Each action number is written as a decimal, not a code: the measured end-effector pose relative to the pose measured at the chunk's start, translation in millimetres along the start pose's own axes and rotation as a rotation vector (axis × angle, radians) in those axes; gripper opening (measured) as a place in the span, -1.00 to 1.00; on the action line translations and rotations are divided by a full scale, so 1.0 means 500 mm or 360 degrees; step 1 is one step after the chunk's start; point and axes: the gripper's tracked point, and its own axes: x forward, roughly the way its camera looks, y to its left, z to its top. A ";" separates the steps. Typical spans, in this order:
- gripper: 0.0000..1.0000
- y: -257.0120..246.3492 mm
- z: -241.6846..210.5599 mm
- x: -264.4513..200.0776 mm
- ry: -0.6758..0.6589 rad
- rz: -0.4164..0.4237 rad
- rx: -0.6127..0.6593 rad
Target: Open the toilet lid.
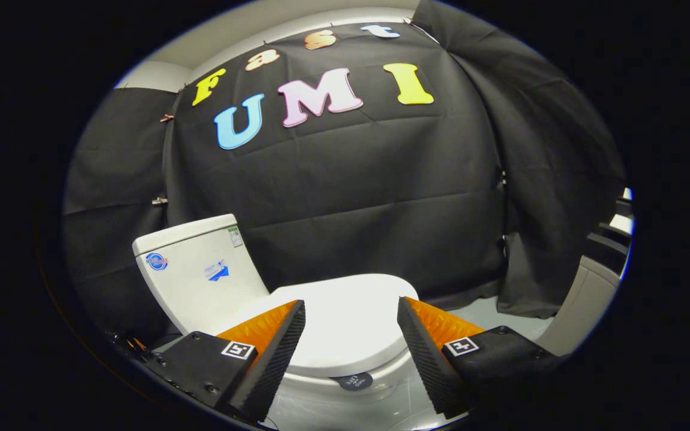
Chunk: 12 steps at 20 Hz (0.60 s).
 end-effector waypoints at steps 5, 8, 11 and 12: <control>0.98 -0.064 -0.081 0.006 0.0158 -0.0105 0.0072; 0.99 -0.087 -0.123 0.007 0.0231 -0.0135 0.0029; 0.99 -0.097 -0.168 0.010 0.0318 -0.0133 0.0042; 0.99 -0.097 -0.180 0.011 0.0346 -0.0126 0.0072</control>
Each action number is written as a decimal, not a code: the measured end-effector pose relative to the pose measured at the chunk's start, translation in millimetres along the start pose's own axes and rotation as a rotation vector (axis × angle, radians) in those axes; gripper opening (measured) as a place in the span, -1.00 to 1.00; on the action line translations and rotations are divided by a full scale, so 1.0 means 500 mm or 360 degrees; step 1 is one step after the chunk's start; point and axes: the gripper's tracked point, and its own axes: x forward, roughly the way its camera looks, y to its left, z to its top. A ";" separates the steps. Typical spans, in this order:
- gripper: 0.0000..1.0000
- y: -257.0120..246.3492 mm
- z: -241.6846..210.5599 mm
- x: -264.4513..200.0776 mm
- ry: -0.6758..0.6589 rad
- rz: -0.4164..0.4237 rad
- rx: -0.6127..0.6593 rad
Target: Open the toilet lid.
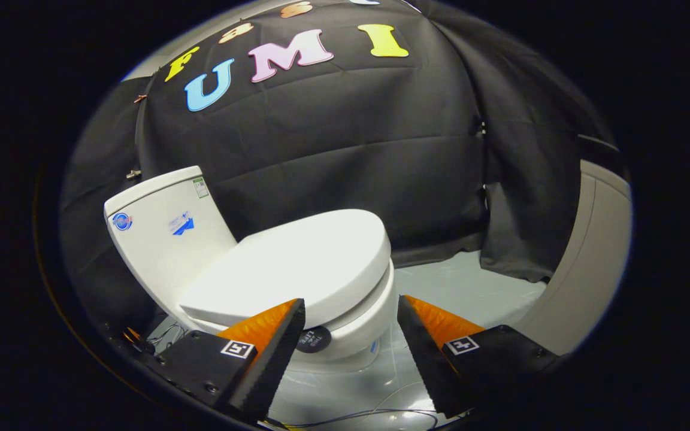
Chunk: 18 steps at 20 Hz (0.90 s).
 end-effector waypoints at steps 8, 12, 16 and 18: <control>0.97 0.011 -0.093 0.032 0.0250 0.0109 0.0534; 0.92 0.033 -0.119 0.043 0.0317 0.0174 0.0756; 0.30 0.050 -0.132 0.055 0.0382 0.0210 0.0981; 0.30 0.061 -0.142 0.063 0.0414 0.0229 0.1065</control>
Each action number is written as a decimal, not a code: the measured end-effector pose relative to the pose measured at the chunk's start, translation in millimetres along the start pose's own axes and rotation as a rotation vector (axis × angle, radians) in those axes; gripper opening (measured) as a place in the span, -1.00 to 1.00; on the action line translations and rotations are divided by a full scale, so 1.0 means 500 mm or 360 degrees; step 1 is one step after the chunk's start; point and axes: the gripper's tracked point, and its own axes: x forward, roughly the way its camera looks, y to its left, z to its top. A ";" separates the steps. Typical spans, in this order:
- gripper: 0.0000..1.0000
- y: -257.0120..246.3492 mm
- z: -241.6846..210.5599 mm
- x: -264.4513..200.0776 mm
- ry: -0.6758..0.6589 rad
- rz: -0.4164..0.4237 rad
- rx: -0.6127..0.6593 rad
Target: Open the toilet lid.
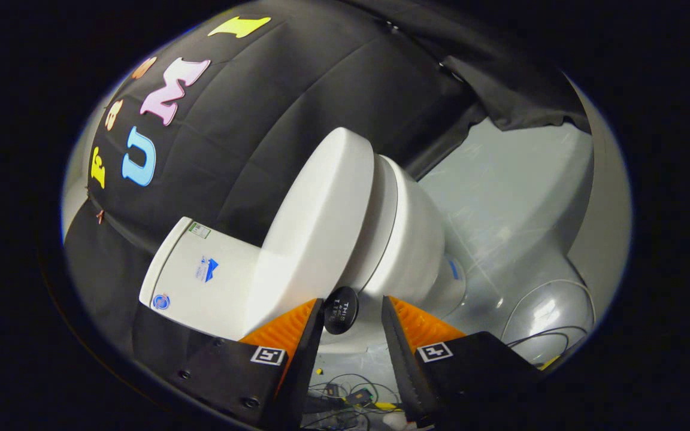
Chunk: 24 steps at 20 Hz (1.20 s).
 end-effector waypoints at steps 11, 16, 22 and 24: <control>-0.65 -0.001 0.014 0.002 -0.0013 0.0082 0.0268; -0.88 0.008 0.022 0.002 -0.0033 0.0089 0.0345; -0.88 0.006 0.026 0.004 -0.0032 0.0066 0.0375; -0.88 0.011 0.031 0.001 -0.0043 0.0072 0.0358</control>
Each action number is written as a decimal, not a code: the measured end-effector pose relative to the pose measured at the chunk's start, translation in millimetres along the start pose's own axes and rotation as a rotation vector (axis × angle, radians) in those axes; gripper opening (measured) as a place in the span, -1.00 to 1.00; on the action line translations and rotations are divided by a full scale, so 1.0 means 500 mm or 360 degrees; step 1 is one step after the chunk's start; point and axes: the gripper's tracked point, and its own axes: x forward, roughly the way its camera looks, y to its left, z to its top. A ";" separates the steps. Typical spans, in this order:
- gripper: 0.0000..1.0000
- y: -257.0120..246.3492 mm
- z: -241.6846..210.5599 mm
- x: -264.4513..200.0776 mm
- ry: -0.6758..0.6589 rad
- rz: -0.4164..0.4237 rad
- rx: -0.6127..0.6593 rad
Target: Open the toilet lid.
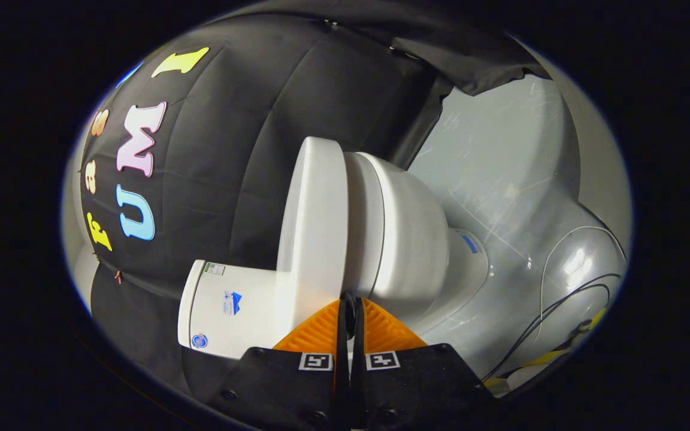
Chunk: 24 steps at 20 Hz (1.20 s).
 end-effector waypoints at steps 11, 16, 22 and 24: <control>-0.89 0.026 0.008 -0.008 -0.0021 -0.0029 -0.0037; -0.89 0.069 0.013 -0.022 -0.0055 -0.0010 -0.0111; -0.89 0.132 0.012 -0.041 -0.0106 -0.0044 -0.0284; -0.89 0.150 0.013 -0.045 -0.0113 -0.0062 -0.0309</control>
